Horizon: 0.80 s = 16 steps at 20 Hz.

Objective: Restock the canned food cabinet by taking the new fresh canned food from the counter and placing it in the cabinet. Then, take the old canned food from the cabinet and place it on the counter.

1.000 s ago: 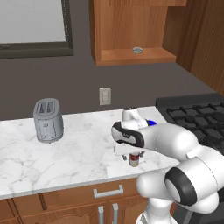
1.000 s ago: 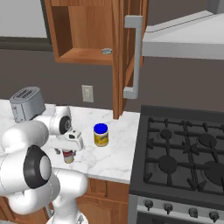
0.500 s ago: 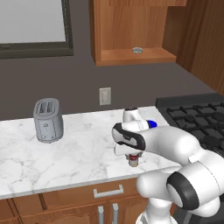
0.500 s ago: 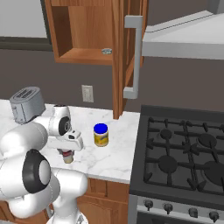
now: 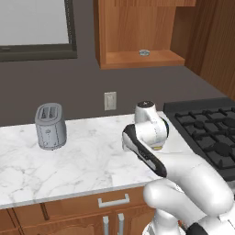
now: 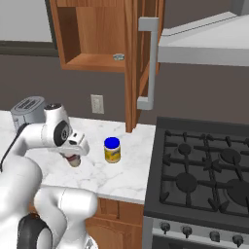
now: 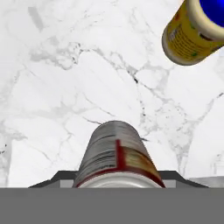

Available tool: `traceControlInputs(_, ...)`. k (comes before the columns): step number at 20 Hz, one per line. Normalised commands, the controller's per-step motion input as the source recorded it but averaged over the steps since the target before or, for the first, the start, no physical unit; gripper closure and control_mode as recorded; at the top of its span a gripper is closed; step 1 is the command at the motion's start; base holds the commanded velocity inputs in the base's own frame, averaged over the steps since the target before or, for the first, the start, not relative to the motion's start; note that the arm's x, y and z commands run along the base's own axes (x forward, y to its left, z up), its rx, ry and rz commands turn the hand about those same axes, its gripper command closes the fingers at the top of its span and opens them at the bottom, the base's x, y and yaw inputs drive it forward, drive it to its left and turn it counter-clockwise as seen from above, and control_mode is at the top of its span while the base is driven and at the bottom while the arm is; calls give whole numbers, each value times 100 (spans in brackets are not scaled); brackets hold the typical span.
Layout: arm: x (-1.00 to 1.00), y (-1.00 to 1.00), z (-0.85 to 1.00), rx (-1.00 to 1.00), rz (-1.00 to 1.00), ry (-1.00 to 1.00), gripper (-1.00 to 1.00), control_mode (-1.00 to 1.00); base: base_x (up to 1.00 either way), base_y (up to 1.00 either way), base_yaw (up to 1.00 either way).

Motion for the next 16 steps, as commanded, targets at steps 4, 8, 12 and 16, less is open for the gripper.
traceControlInputs(4,-47,-19,100,0,4,-62,100,-100,0,0,0)
traceControlInputs(8,-30,-16,100,0,8,-58,100,-100,0,0,0)
traceControlInputs(12,-7,-4,100,0,8,-47,100,-100,0,0,0)
traceControlInputs(16,0,-1,100,0,8,-34,100,-100,0,0,0)
